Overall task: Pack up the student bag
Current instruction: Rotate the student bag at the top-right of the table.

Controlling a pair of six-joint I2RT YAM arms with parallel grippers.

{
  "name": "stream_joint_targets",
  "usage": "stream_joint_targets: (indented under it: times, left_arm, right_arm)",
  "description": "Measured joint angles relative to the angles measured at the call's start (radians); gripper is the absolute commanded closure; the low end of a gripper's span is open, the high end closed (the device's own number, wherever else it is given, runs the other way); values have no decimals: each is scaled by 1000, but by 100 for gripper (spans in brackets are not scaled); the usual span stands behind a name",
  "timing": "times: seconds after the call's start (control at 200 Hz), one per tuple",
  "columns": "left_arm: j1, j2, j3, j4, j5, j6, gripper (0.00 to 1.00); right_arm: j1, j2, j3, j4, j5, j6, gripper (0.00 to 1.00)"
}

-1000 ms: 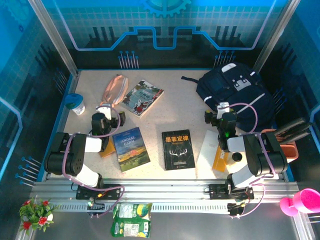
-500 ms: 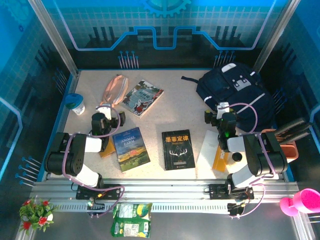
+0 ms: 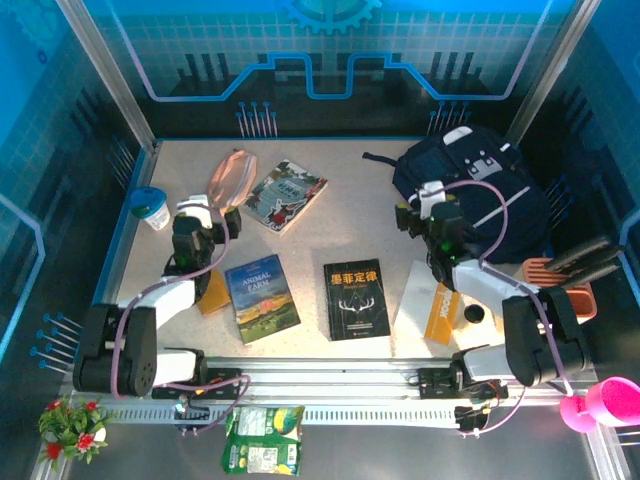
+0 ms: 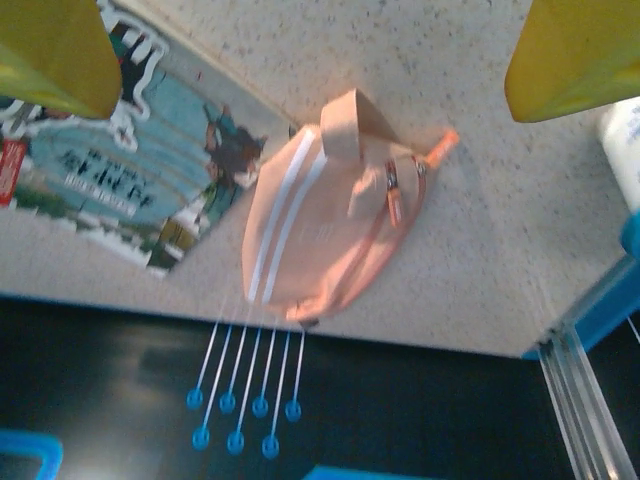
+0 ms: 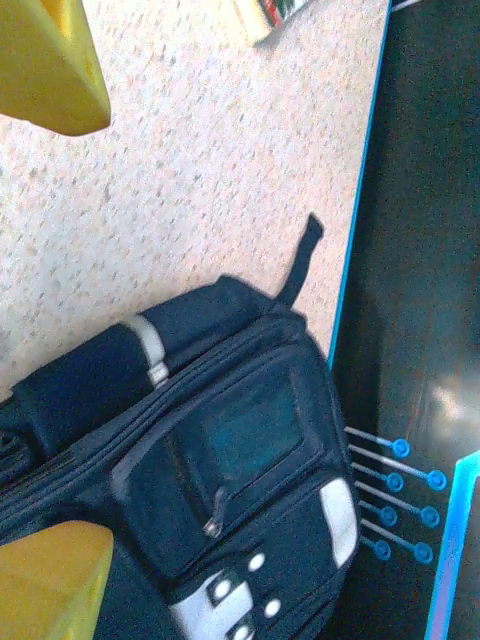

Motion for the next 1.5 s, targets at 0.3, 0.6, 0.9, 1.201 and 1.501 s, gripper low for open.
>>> stream_joint_targets:
  times: [0.3,0.6,0.9,1.201,1.501]
  left_arm:
    - [0,-95,244,-393,14,-212,1]
    - [0,-70,255,-502,223,-224,1]
    - [-1,-21,256,-511,383,-224,1]
    - [-14,13,282,-517,441,-230,1]
    - [-100,84,330,-527,470,-296,1]
  right_arm:
    - [8,108,352,-506,16,256,0]
    - [-138,299,488,-789,34,399,0]
    - [-270,415,561,-903,46,419,0]
    - [-297,489,586,-932,-49,431,1]
    - [-113,566,702,-881,-210,515,4]
